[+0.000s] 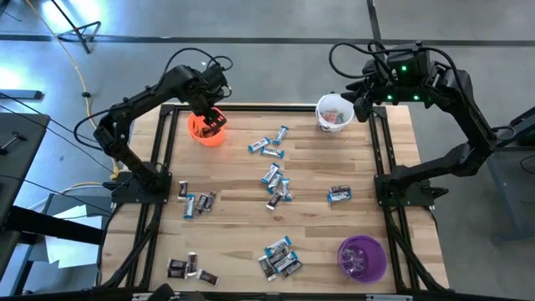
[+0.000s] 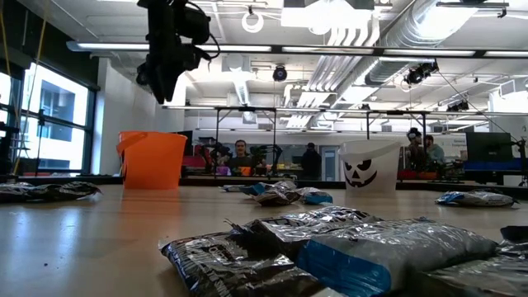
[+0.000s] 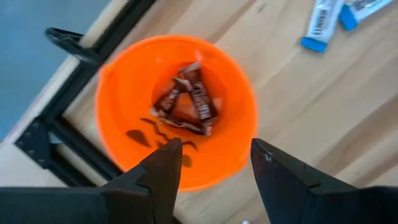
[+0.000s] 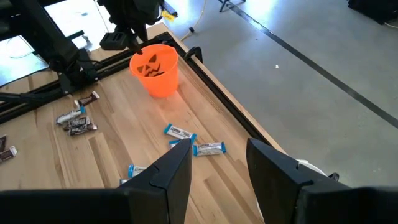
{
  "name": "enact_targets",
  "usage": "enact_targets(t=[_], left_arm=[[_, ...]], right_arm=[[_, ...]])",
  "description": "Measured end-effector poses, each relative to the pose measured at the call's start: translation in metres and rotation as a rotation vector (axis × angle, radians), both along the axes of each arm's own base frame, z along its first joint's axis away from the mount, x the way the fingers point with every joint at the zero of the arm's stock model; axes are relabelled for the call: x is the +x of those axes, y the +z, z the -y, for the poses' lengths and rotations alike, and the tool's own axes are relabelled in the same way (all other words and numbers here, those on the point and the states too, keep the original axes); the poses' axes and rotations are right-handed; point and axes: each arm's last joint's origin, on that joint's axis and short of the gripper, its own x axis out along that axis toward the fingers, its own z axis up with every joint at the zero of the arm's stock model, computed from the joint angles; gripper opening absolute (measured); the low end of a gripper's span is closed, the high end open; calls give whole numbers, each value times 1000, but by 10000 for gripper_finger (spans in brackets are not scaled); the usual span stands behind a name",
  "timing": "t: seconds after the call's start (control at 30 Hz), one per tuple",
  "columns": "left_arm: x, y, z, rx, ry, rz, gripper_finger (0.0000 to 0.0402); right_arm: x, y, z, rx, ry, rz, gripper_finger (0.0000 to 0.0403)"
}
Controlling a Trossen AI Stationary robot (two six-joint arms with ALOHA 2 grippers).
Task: Sort candy
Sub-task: Put the brown chocolate into the orange bucket
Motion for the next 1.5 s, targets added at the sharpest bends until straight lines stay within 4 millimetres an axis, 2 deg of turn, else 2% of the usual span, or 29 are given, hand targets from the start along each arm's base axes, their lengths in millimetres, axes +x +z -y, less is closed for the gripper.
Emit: enact_targets(t=[0.23,0.37,0.5,0.63,0.77,0.97,1.13,1.5], left_arm=[[20,0,25,-25,-16,31,176],[24,-1,46,10,-3,-87,170],[23,2,74,-24,7,-165,163],[31,5,110,-92,12,-76,157],[30,-6,143,-120,52,-119,153],[17,-34,174,-129,172,-213,151],[-4,-58,191,-122,258,-285,151],[-49,-86,211,-105,398,-156,151]], right_arm=[[0,0,0,-1,-2,0,149],[0,0,0,-2,-3,-1,149],[0,0,0,-1,-2,0,149],[0,0,0,-1,-3,0,149],[0,0,0,-1,-2,0,149],[0,0,0,0,1,1,149],[0,0,0,0,1,1,149],[0,0,0,0,0,0,149]])
